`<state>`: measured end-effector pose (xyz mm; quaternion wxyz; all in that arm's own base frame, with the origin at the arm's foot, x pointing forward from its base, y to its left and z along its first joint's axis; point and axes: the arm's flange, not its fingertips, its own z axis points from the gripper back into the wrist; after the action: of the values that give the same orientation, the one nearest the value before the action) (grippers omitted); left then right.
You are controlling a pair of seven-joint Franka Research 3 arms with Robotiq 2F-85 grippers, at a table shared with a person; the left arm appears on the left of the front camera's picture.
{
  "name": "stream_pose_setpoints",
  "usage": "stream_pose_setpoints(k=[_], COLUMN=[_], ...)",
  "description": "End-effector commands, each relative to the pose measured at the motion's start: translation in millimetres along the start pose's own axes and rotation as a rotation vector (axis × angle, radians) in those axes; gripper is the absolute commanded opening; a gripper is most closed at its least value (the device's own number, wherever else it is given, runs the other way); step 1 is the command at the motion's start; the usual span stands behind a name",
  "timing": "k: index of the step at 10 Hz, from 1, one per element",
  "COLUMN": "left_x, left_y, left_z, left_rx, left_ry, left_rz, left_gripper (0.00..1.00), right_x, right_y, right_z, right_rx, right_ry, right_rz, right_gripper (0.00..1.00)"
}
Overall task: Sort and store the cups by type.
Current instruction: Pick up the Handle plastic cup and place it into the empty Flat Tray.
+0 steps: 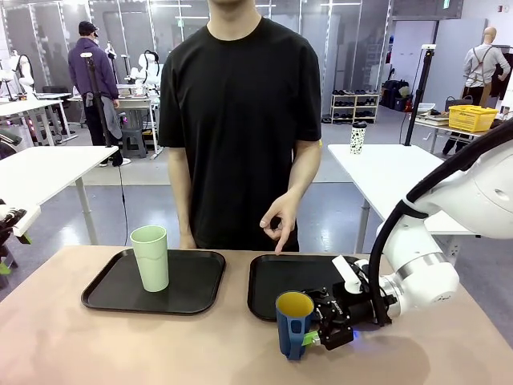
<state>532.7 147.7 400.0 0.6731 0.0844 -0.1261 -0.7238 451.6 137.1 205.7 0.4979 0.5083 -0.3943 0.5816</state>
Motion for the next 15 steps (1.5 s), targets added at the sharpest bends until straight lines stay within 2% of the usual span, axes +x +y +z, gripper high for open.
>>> stream_pose_setpoints(k=[1, 6, 9, 10, 11, 12, 13, 14, 15], left_x=[-2.5, -2.5, -2.5, -2.5, -2.5, -2.5, -2.5, -2.5, -2.5], left_y=[0.5, 0.5, 0.5, 0.5, 0.5, 0.5, 0.5, 0.5, 0.5], left_z=[1.3, 1.3, 1.3, 1.3, 1.3, 1.3, 1.3, 1.3, 1.3], left_rx=[0.023, 0.023, 0.023, 0.023, 0.023, 0.023, 0.023, 0.023, 0.023], left_ry=[-0.021, -0.021, -0.021, -0.021, -0.021, -0.021, -0.021, -0.021, -0.021], left_rz=[-0.014, -0.014, -0.014, -0.014, -0.014, -0.014, -0.014, -0.014, -0.014], left_gripper=[1.0, 1.0, 1.0, 1.0, 1.0, 1.0, 1.0, 1.0, 1.0], right_x=[-15.4, -20.7, -22.9, -23.4, -22.9, -22.9, -23.0, -22.0, -21.2], right_y=[4.6, 5.6, 6.4, 6.9, 7.2, 7.7, 7.5, 7.7, 8.1], right_z=[-9.5, -14.4, -14.7, -15.2, -14.4, -14.0, -13.8, -13.6, -12.8], right_rx=[-0.014, -0.025, 0.011, 0.032, 0.029, 0.035, 0.033, 0.034, 0.03], right_ry=[-0.013, -0.03, -0.017, 0.001, -0.014, -0.011, -0.007, -0.001, 0.0], right_rz=[0.035, 0.026, 0.017, 0.018, 0.023, 0.019, 0.014, 0.015, 0.013], right_gripper=[1.0, 1.0, 1.0, 0.84, 0.82, 0.66, 0.63, 0.47, 0.64])
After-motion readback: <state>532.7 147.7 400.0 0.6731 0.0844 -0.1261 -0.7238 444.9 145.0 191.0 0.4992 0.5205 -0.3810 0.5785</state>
